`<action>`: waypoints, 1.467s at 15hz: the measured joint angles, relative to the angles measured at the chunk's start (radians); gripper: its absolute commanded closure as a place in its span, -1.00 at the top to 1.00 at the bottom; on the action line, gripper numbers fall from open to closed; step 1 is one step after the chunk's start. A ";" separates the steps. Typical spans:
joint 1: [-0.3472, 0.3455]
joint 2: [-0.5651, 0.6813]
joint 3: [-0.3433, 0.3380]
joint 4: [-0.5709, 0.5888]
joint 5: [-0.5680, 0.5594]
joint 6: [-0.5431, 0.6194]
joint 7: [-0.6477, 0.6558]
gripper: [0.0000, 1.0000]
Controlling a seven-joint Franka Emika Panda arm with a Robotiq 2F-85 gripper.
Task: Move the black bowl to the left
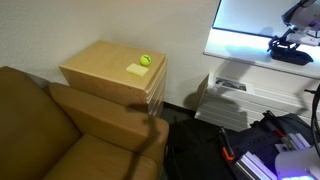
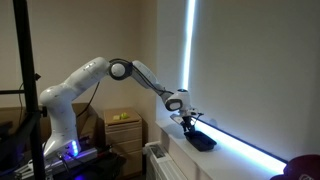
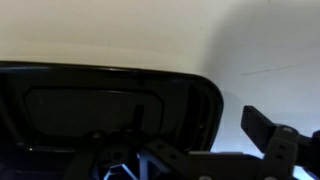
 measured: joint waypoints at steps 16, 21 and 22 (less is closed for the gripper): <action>0.156 0.110 -0.113 0.205 -0.120 -0.108 0.141 -0.97; 0.208 0.101 -0.084 0.210 -0.121 -0.146 0.117 -0.97; 0.216 0.096 -0.064 0.207 -0.120 -0.149 0.095 -0.97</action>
